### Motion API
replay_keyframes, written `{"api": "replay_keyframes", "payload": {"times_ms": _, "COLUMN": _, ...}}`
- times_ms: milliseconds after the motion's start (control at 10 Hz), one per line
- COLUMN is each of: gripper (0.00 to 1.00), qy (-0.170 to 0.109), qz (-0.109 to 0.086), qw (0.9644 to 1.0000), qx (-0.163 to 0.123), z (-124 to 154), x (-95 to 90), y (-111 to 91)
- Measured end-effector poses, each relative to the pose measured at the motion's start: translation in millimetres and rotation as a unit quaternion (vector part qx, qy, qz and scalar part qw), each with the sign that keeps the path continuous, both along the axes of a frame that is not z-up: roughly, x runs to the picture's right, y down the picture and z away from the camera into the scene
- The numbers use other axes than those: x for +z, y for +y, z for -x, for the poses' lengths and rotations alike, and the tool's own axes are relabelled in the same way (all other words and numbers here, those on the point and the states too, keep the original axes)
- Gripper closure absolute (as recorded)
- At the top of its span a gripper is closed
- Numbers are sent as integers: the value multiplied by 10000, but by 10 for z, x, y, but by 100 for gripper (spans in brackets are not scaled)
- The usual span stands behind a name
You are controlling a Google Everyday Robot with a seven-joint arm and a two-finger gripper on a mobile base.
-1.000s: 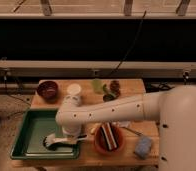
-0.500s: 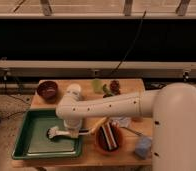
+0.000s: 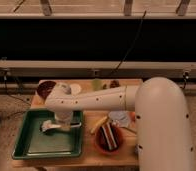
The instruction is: Wipe tray with brush
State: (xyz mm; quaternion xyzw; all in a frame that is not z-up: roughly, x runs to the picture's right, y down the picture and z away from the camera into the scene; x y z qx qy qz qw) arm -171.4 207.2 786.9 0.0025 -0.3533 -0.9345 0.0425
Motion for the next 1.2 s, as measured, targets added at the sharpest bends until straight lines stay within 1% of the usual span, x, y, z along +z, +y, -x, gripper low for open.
{"api": "replay_keyframes", "payload": {"times_ms": 100, "gripper": 100, "qy": -61, "qz": -13, "qw": 10000, "qx": -50, "z": 83, "x": -7, "y": -7}}
{"api": "replay_keyframes", "payload": {"times_ms": 300, "gripper": 100, "qy": -353, "qz": -59, "qw": 9989, "qx": -289, "z": 372, "x": -96, "y": 37}}
{"api": "replay_keyframes", "payload": {"times_ms": 400, "gripper": 100, "qy": -445, "qz": -95, "qw": 9983, "qx": -360, "z": 426, "x": -132, "y": 55}}
{"api": "replay_keyframes", "payload": {"times_ms": 700, "gripper": 100, "qy": -741, "qz": -140, "qw": 9954, "qx": -597, "z": 547, "x": -338, "y": 211}}
{"api": "replay_keyframes", "payload": {"times_ms": 1000, "gripper": 100, "qy": -860, "qz": -80, "qw": 9932, "qx": -784, "z": 518, "x": -560, "y": 468}}
{"api": "replay_keyframes", "payload": {"times_ms": 1100, "gripper": 100, "qy": -873, "qz": -27, "qw": 9925, "qx": -850, "z": 476, "x": -638, "y": 567}}
{"api": "replay_keyframes", "payload": {"times_ms": 1200, "gripper": 100, "qy": -812, "qz": 0, "qw": 9928, "qx": -879, "z": 359, "x": -660, "y": 625}}
